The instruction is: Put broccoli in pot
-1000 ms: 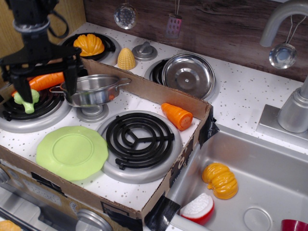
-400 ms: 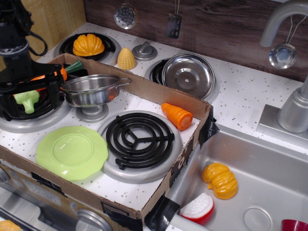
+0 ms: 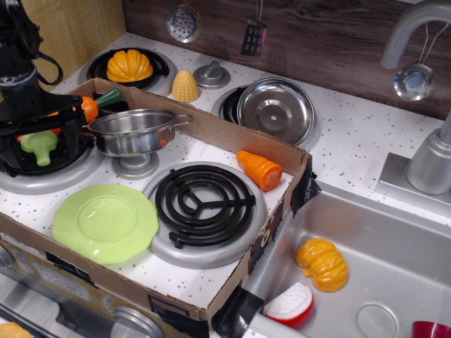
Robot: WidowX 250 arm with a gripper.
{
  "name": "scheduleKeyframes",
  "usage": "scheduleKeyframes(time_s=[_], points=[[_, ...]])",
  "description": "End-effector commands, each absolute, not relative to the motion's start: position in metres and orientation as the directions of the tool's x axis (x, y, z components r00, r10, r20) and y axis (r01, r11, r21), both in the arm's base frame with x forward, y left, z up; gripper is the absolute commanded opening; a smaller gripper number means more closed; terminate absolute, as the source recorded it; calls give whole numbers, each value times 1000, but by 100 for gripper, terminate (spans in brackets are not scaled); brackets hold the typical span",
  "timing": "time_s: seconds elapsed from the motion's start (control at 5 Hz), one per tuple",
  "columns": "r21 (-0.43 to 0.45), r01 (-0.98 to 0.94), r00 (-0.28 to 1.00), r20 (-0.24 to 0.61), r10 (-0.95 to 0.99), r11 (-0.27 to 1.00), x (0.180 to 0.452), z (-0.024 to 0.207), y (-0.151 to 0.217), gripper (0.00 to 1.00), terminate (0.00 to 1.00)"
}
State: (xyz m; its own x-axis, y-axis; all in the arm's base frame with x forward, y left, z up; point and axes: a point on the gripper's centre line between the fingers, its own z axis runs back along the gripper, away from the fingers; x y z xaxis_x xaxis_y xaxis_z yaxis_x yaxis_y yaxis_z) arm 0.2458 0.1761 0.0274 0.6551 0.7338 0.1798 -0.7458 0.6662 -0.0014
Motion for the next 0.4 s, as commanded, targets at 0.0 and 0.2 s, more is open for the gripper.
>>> scheduleKeyframes(time_s=[0.0,0.2], points=[[-30,-759,585,409,701,651,258,38,187,100,0],[-38,-762,592,364,719,647,255,39,178,0,0]])
